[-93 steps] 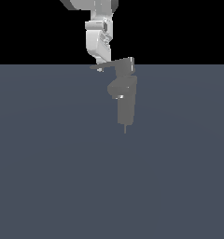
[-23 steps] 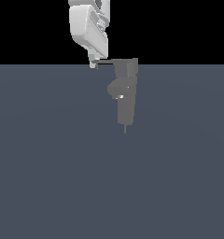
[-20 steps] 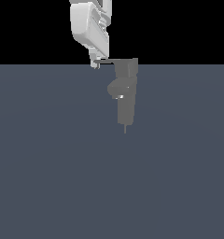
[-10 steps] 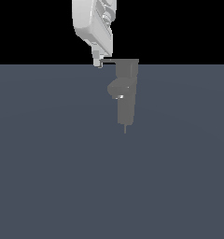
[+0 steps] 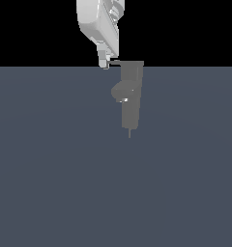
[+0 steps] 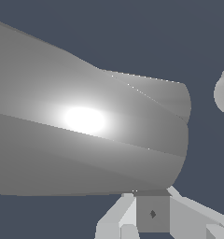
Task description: Turn on the faucet by rotating a designated handle.
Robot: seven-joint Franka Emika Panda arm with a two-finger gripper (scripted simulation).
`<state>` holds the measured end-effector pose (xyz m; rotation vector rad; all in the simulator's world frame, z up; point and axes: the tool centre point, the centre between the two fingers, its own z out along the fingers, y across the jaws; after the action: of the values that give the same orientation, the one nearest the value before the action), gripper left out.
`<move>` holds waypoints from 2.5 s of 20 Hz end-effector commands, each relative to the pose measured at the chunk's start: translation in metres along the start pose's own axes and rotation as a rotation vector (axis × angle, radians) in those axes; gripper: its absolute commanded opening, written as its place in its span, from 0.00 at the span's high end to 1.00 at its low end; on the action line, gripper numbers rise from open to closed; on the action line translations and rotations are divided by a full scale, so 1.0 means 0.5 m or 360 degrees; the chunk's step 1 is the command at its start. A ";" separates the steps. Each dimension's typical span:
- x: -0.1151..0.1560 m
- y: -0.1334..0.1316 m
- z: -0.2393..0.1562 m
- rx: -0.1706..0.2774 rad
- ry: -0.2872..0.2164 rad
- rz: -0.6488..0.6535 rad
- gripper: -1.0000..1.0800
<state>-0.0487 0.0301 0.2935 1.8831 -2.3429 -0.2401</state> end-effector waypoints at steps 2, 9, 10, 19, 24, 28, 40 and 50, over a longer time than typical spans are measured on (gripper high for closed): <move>0.050 0.000 -0.002 0.0001 -0.0001 0.0018 1.00; 0.145 0.005 -0.005 0.0005 -0.0004 0.0024 1.00; 0.159 0.005 -0.005 0.0006 -0.0005 0.0025 1.00; 0.194 0.003 -0.002 -0.0001 -0.0001 -0.0019 1.00; 0.225 -0.022 -0.003 0.0001 -0.0002 -0.0011 1.00; 0.249 -0.040 -0.004 0.0002 -0.0002 -0.0004 1.00; 0.317 -0.093 -0.006 0.0006 -0.0005 0.0013 1.00; 0.371 -0.133 -0.008 0.0009 -0.0007 0.0027 1.00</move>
<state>-0.0219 -0.1425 0.2851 1.9050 -2.3359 -0.2412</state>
